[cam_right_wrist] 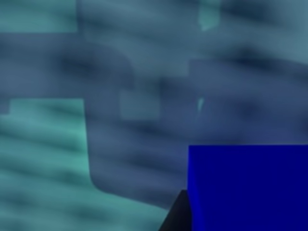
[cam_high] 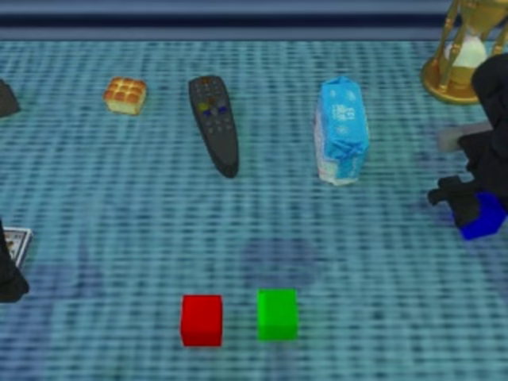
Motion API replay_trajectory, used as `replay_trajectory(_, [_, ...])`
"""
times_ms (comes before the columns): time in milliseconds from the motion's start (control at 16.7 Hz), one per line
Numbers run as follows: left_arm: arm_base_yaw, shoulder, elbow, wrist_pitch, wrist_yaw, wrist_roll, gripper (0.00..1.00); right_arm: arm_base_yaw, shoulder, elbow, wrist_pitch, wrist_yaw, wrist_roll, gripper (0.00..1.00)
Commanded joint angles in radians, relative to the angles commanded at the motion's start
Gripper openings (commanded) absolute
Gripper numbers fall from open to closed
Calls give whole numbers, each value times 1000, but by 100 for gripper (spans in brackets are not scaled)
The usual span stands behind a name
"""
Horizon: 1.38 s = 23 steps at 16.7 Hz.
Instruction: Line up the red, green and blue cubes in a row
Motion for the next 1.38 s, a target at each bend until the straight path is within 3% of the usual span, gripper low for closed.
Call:
replay_trajectory(600, [0,0,0,0,0,0,100,-2,-10,4,-7,-1,1,0])
replay_trajectory(1020, [0,0,0,0,0,0,100,5,-101,117,-219,-2,0,0])
replay_trajectory(1380, [0,0,0,0,0,0,100,4,-114,129,-240,-2,3,0])
